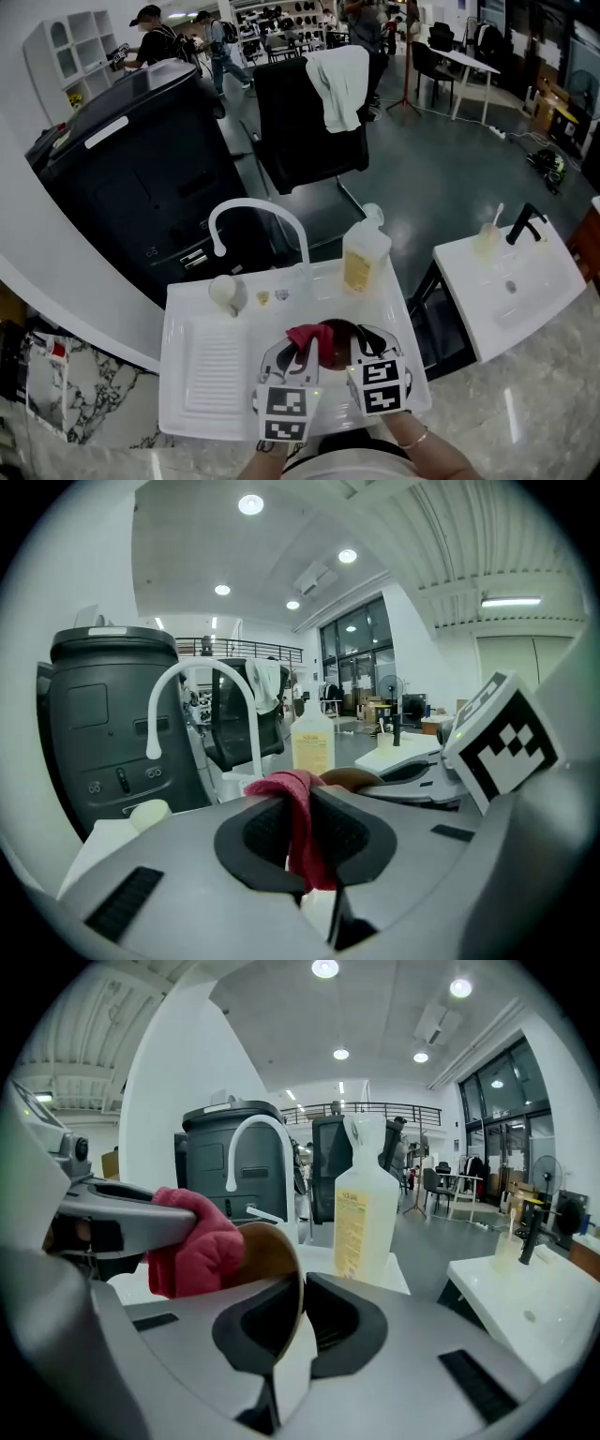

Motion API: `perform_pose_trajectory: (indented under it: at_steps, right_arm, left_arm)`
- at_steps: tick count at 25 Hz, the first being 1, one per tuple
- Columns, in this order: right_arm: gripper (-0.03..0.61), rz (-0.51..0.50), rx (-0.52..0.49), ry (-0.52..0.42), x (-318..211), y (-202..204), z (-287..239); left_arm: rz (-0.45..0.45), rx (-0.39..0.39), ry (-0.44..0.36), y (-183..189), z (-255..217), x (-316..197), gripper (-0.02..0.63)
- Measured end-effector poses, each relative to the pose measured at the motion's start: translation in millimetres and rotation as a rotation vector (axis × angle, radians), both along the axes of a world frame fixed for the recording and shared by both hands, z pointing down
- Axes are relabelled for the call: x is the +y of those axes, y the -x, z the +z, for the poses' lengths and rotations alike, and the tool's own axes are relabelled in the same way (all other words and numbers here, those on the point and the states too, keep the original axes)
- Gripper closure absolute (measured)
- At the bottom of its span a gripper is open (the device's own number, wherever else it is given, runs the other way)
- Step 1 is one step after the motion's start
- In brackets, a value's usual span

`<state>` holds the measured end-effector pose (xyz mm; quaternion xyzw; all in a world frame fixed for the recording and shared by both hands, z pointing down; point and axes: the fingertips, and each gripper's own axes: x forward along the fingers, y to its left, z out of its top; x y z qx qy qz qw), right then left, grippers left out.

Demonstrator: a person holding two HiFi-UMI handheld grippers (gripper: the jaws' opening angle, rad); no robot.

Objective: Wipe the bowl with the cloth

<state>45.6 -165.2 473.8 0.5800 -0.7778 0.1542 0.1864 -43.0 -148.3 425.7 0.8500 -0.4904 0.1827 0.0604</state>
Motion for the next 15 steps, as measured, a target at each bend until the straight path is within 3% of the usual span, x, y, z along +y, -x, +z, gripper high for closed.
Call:
perform_pose_trajectory:
  at_steps: [4,9,15]
  right_arm:
    - [0.558,0.016,-0.005,0.011,-3.8,-3.7,4.6]
    - [0.558,-0.016,-0.026,-0.007,-5.0,13.4,-5.1]
    - [0.557,-0.05,-0.041,-0.01,2.3,26.1,-9.8]
  left_arm:
    - [-0.041,0.036,-0.015,19.8,-7.3,4.4,0.566]
    - [0.107,0.182,0.036,-8.1,-13.9,17.5,0.566]
    - [0.122,0.072,0.119,-25.8,22.8,11.6,0.566]
